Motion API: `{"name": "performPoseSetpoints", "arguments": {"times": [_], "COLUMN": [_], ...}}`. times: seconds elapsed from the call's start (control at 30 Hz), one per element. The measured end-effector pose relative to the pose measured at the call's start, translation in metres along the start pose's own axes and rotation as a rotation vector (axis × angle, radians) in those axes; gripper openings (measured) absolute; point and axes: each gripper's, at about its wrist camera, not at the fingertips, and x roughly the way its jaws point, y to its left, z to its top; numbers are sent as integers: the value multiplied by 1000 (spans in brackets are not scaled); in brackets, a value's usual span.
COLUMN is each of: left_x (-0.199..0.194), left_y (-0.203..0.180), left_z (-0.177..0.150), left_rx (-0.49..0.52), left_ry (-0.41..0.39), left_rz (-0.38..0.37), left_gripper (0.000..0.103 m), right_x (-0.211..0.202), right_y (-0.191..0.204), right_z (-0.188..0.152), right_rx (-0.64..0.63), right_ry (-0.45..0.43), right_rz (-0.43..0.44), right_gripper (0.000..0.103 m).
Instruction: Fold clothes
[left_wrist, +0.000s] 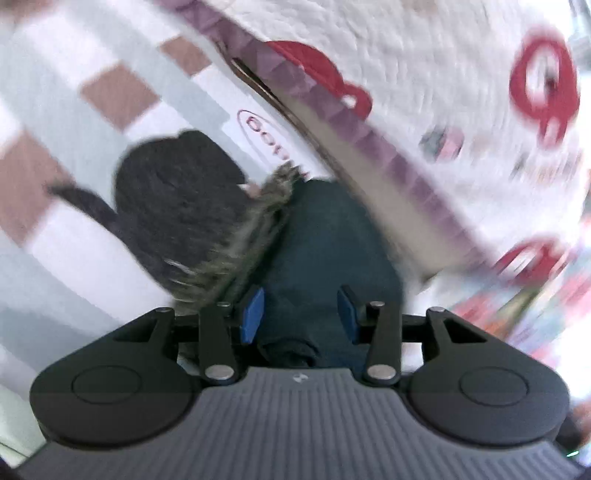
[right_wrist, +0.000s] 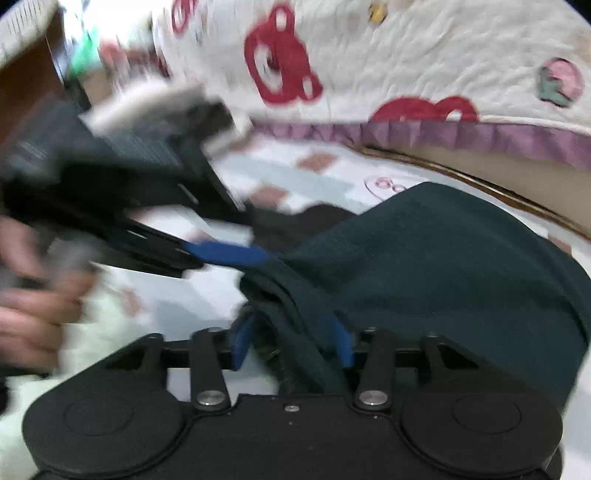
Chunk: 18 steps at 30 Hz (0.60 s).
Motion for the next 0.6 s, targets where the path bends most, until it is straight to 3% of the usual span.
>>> {"name": "performPoseSetpoints", "arguments": {"times": [0.03,0.07,0.2,0.27,0.3,0.33,0.4,0.53,0.6], "left_x": [1,3,10,10,10,10,10,10,1], "left_y": [-5,-5,-7,-20,-26,-32,-45,-70,-83], "left_z": [-3,-6,-13,-15,-15,-16,-17,-20,-17], "left_rx": [49,44,76,152,190,229,305,456,509], "left_ry": [12,27,20,-8,-22,-36,-65,-122,-164], "left_rz": [31,13,32,55,67,79,102,147,127], "left_gripper": [42,44,48,45,39,25,18,16,16], "right_x": [-18,-36,-80,-97,-100,-102,-106,-103,-100], "right_y": [-4,-8,-30,-36,-37,-39,-41,-38,-36], "right_z": [-10,-20,-62,-77,-79,-82,-86,-90,-91], "right_rx": [31,61,146,168,173,178,188,154,168], "right_ry": [-19,-35,-7,-31,-34,-38,-44,-22,-15], "right_rz": [6,7,-123,-206,-209,-212,-219,-248,-246], "right_gripper": [58,58,58,56,55,54,51,51,51]}}
